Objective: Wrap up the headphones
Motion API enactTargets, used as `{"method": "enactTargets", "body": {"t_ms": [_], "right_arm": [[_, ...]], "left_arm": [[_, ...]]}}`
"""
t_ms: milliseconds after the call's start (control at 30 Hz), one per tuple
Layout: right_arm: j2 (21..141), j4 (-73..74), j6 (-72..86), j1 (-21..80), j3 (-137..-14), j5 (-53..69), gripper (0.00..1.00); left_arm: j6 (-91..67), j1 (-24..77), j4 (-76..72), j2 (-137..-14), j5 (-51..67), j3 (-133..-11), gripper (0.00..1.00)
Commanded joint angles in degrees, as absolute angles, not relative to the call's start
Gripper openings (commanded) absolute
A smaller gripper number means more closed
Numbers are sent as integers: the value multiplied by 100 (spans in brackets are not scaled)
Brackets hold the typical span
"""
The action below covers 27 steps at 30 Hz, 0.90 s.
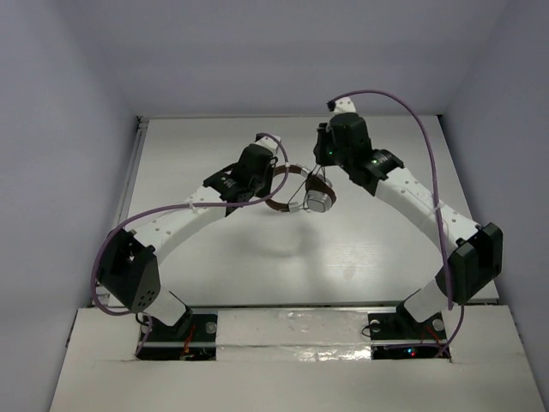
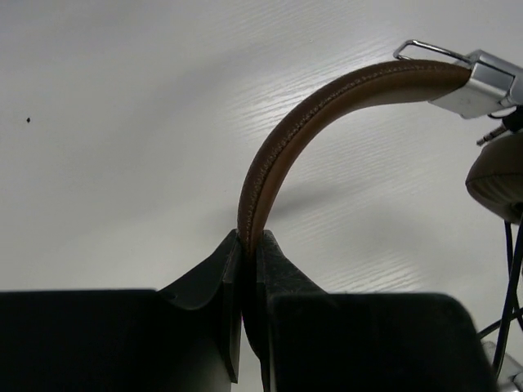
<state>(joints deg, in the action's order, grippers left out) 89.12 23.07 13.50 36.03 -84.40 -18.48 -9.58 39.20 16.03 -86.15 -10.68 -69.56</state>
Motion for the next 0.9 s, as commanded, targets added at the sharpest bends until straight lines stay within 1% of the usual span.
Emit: {"method": "enactTargets", "body": {"t_ms": [0,133,167,200,267,333,367,500,533,600,700,733,767,800,867], "right_arm": [[8456,1056,2546,2779,-8272,-655,23],[8306,380,3722,2111,-7946,393,26],[8297,213,3944,1805,-7858,630,31],[8262,20,4216,1654,-7640,1242,34],[8253,-908,5086,1399,-7349,1939,36],[8314,-1474,5831,1266,-7059,2693,40],[8358,-1859,6001,1266,-7023,2864,40],[8473,-2477,6618,1204,-6908,3182,43],[8490,-2522,6609,1204,-6917,3199,43],[8455,-1954,6225,1204,-7110,3060,42],[8122,-1522,5486,1204,-6839,2594,38],[8008,-1451,5058,1204,-6733,2314,33],[7824,-1450,4888,1204,-6593,2251,8],[7753,-1476,4748,1204,-6305,2250,0],[7638,-1529,4317,1204,-6048,2224,0]], "left_arm": [[-861,3946,1758,-8517,-704,-7075,0],[-923,3946,1670,-8438,-449,-6979,0],[-923,3946,1653,-8429,-422,-6944,0],[-940,3946,1644,-8455,-404,-6935,0],[-984,3946,1635,-8473,-378,-6917,0],[-1037,3946,1608,-8543,-352,-6926,0],[-1046,3998,1617,-8560,-352,-6952,0],[-1072,3999,1582,-8561,-185,-6935,0],[-1081,3999,1582,-8552,-54,-6926,0],[-1142,3999,1608,-8534,200,-6917,0],[-1204,3999,1853,-8534,483,-7119,0],[-1204,3999,1898,-8525,518,-7189,0],[-1204,3999,1959,-8508,510,-7355,0],[-1187,3999,2134,-8482,458,-7452,0],[-1152,3999,2250,-8420,352,-7759,0]]}}
